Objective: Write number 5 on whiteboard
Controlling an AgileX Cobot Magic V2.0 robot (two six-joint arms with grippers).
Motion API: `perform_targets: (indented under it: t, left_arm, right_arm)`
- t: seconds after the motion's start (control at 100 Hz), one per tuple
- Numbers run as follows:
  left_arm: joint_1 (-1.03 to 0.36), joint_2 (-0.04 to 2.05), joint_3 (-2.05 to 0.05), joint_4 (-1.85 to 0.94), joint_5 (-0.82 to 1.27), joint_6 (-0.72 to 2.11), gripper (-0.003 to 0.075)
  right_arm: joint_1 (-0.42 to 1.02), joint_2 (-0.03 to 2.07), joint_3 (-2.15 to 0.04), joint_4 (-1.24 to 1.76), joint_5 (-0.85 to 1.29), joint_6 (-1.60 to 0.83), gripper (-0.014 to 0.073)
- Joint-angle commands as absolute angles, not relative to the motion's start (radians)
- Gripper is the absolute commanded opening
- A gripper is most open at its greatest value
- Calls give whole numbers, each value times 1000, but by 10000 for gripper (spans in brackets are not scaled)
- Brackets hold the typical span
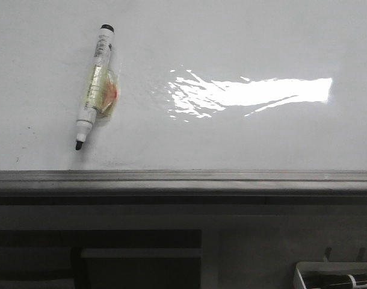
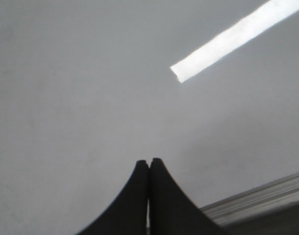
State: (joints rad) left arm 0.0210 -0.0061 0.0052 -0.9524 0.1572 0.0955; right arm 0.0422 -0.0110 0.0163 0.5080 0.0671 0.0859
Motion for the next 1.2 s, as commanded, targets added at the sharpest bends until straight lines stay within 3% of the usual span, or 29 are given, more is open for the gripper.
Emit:
perform_targets:
  t: [0.0, 0.24, 0.51, 0.62, 0.75, 0.82, 0.9, 0.95, 1.19]
  left_arm:
    - [12, -34, 21, -1071, 96, 99, -20]
    - [8, -30, -32, -1056, 118, 127, -20]
    - [6, 163, -282, -875, 343, 471, -18]
    - [0, 322, -376, -842, 416, 574, 92]
    - [-76, 458, -425, -842, 421, 640, 352]
    - [-136, 523, -439, -842, 445, 674, 424]
    - [-222, 595, -455, -835, 472, 697, 414]
    - [-271, 643, -466, -832, 475, 697, 398]
    - [-427, 855, -539, -929, 366, 683, 347]
  right_arm:
    - [37, -27, 38, 532, -12, 85, -62]
    - [37, -27, -58, 582, 43, 49, -62]
    - [37, 70, -337, 509, 391, -388, -60]
    - [37, 150, -405, 509, 472, -456, -49]
    - [37, 236, -460, 512, 513, -461, 109]
    - [37, 273, -476, 521, 521, -461, 242]
    - [54, 293, -487, 531, 516, -461, 372]
    - [69, 297, -488, 543, 513, -461, 407]
    - [95, 297, -488, 543, 513, -462, 408]
